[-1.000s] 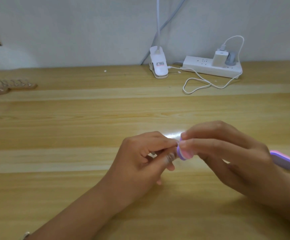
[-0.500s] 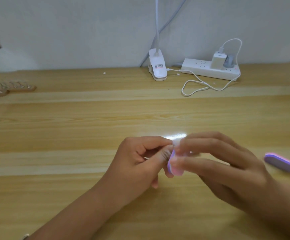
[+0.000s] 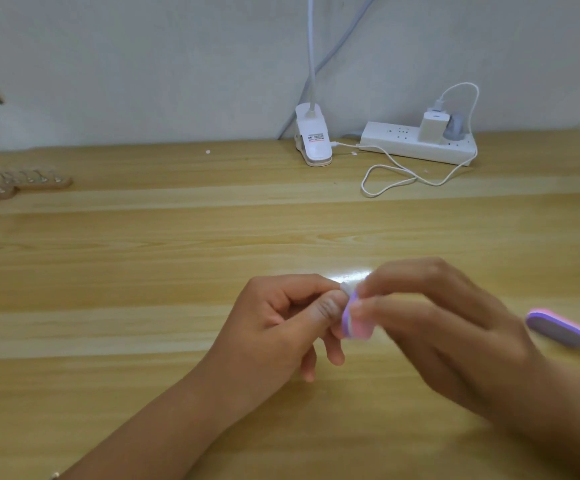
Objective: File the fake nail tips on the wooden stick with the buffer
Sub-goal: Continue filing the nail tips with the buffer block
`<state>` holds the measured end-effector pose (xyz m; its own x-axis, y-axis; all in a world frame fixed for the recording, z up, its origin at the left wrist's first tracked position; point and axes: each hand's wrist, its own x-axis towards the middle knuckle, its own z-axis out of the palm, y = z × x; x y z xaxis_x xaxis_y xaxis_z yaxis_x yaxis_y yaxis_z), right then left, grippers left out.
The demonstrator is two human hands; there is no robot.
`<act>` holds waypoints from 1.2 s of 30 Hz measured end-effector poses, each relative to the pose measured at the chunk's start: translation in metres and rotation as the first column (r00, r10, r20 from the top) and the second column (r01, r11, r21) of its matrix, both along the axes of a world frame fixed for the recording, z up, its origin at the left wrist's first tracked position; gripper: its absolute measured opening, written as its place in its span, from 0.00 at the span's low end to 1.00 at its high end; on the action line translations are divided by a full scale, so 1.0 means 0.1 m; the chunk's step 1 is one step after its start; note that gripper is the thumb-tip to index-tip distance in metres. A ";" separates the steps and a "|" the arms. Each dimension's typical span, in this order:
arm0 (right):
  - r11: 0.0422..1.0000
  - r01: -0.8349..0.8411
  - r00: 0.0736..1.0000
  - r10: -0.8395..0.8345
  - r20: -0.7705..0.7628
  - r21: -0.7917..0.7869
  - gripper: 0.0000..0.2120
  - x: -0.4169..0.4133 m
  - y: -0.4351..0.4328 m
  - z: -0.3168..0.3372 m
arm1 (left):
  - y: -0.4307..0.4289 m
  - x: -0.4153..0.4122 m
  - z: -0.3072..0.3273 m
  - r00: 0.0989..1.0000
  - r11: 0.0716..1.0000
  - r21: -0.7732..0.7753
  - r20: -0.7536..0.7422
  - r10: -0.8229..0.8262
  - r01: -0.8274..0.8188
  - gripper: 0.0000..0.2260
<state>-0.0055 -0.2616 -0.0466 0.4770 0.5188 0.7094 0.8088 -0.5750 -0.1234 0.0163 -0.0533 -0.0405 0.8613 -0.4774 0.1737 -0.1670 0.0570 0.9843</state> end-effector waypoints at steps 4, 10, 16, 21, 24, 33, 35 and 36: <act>0.999 -0.013 0.999 0.014 0.036 -0.041 0.12 0.03 -0.05 -0.02 | 0.01 0.00 0.01 1.000 1.000 -0.008 -0.021 -0.006 0.006 0.10; 1.000 0.017 0.998 -0.017 0.066 0.009 0.16 0.05 -0.05 -0.06 | -0.01 -0.01 0.01 0.999 0.999 0.011 -0.038 -0.031 0.032 0.10; 0.998 0.038 0.999 -0.039 0.035 0.040 0.12 0.05 -0.04 -0.01 | 0.00 -0.01 0.02 0.997 0.998 0.011 -0.059 -0.056 0.057 0.10; 1.000 -0.027 0.997 0.027 0.078 -0.004 0.16 -0.03 0.01 -0.03 | -0.01 -0.02 0.02 0.997 0.998 0.017 -0.044 -0.066 0.067 0.11; 0.996 0.056 0.996 -0.060 0.060 0.069 0.18 0.04 -0.06 0.03 | -0.01 -0.02 0.03 0.995 0.997 0.016 -0.065 -0.075 0.076 0.12; 0.998 0.052 0.997 -0.054 0.060 0.042 0.17 -0.01 -0.03 0.01 | -0.02 -0.05 0.02 0.985 0.989 0.022 -0.099 -0.142 0.145 0.13; 0.998 0.041 0.997 -0.044 0.057 0.041 0.17 -0.03 0.01 -0.01 | -0.01 -0.05 0.02 0.985 0.988 0.024 -0.092 -0.149 0.152 0.13; 0.999 0.028 0.997 -0.030 0.070 0.031 0.17 -0.05 0.03 -0.03 | -0.01 -0.05 0.02 0.984 0.987 0.022 -0.079 -0.157 0.159 0.13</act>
